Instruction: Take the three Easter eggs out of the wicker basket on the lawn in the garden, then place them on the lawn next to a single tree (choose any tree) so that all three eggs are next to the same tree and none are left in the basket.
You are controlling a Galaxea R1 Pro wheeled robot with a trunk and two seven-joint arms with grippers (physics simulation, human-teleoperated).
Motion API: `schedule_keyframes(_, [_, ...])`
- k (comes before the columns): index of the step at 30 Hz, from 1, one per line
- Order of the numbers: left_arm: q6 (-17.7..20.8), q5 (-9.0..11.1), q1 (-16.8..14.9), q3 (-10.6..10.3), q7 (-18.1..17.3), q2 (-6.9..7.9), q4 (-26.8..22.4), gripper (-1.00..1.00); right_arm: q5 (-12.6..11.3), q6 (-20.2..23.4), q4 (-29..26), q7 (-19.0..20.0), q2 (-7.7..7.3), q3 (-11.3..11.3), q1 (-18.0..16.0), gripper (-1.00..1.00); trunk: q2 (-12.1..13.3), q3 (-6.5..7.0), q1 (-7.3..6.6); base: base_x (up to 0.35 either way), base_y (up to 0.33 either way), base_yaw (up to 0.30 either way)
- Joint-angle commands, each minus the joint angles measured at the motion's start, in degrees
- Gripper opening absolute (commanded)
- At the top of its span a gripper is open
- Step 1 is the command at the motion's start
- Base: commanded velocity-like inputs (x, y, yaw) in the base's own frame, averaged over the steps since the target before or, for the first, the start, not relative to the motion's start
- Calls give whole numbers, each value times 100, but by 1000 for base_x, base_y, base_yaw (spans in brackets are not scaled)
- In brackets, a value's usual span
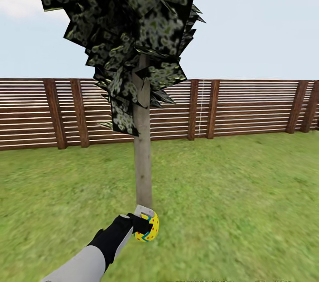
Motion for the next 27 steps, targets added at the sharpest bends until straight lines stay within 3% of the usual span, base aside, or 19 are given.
schedule_keyframes(1, [28, -36, -2, -8, -19, 1, -9, -100, -50, 50, -9, 7, 1, -7, 1, 100, 38, 5, -23, 0, 0, -192])
schedule_keyframes(27, [25, -36, -2, -8, -25, -7, -9, -100, -49, 54, -9, 7, 1, -3, 1, 100, 1081, 283, -594, 0, 0, -192])
